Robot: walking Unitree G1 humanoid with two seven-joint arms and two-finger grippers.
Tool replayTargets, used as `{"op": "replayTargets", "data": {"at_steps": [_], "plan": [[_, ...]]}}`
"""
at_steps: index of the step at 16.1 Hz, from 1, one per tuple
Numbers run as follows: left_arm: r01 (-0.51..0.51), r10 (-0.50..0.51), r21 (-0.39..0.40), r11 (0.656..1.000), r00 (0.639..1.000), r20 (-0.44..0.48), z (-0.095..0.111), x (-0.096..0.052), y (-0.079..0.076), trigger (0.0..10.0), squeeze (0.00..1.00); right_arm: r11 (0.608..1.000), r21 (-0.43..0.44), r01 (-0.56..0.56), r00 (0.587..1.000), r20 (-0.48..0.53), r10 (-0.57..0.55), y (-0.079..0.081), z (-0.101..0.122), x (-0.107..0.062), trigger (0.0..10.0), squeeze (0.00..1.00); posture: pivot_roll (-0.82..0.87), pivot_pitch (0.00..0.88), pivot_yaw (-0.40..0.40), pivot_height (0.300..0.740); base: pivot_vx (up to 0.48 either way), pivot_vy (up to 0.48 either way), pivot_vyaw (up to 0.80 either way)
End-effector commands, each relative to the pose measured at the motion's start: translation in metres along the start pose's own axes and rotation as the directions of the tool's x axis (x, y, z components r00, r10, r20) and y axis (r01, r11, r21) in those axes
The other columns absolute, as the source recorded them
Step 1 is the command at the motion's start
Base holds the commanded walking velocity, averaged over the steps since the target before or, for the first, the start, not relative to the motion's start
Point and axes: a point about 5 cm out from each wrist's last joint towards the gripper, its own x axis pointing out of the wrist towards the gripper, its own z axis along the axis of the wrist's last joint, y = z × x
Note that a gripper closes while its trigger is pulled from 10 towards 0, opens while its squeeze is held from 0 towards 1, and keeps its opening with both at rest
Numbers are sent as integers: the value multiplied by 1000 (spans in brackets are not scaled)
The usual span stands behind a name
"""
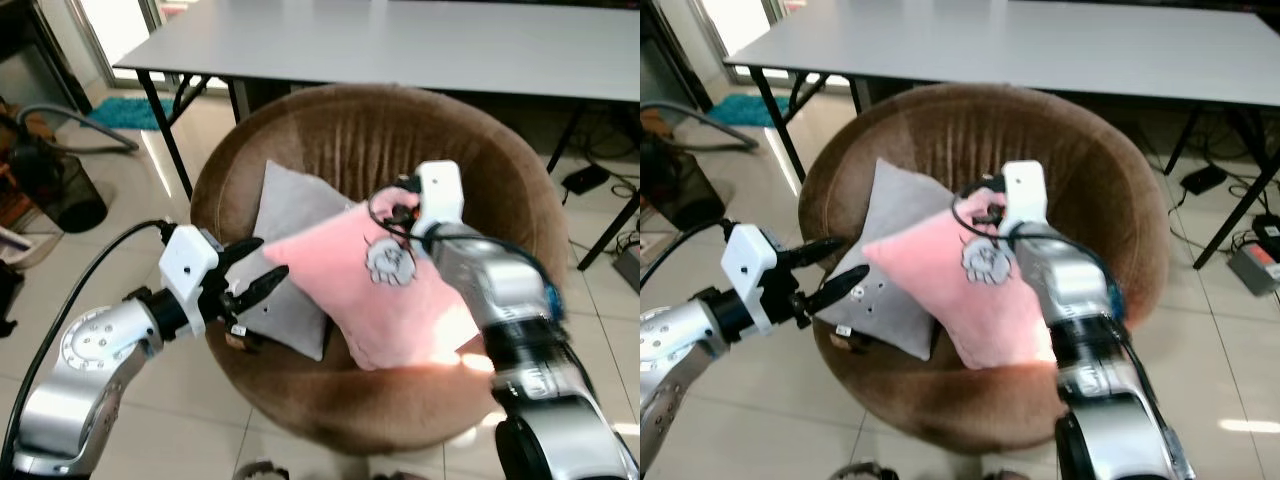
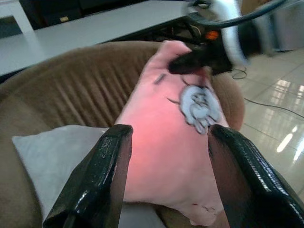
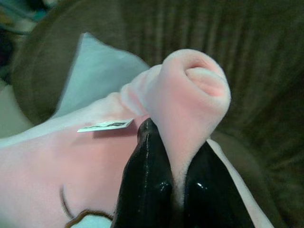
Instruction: Move the pillow to the sofa from floor
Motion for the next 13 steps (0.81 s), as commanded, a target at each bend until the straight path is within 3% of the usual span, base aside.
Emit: {"op": "replayTargets", "data": {"at_steps": [1, 2, 3, 4, 8, 12, 13], "plan": [[4, -4, 6, 1000, 1000, -7, 2, -3, -2, 10000, 0, 997, 15, 72, 995, 70, -73, -2, 12, 10, 10000, 0, 128, 114, 26, 740, 0, 0, 0], [2, -2, 6, 1000, 1000, -10, 2, -4, -2, 10000, 0, 992, 50, 116, 989, 85, -120, -4, 15, 16, 10000, 0, 131, 119, 25, 740, 0, 0, 0], [-1, 1, 7, 1000, 1000, -12, 2, -4, -1, 10000, 0, 983, 108, 148, 983, 92, -158, -7, 16, 20, 10000, 361, 137, 125, 27, 740, 0, 0, 0], [-2, 2, 9, 1000, 1000, -15, 3, -5, -1, 10000, 0, 972, 155, 179, 975, 102, -196, -12, 19, 23, 10000, 1000, 144, 131, 26, 740, 0, 0, 0], [-6, 6, 10, 1000, 1000, -19, 4, -7, 0, 10000, 0, 933, 277, 231, 932, 213, -294, -24, 40, 23, 10000, 1000, 149, 131, 28, 740, 0, 0, 0], [-18, 18, 12, 1000, 1000, -11, 4, -2, 2, 10000, 0, 937, 319, 142, 929, 284, -238, -22, 51, 24, 10000, 1000, 141, 116, 38, 740, 0, 0, 0], [-64, 64, 14, 998, 998, -7, 3, 0, 5, 10000, 0, 946, 302, 114, 921, 325, -215, -20, 56, 23, 10000, 1000, 139, 110, 31, 740, 0, 0, 0]]}}
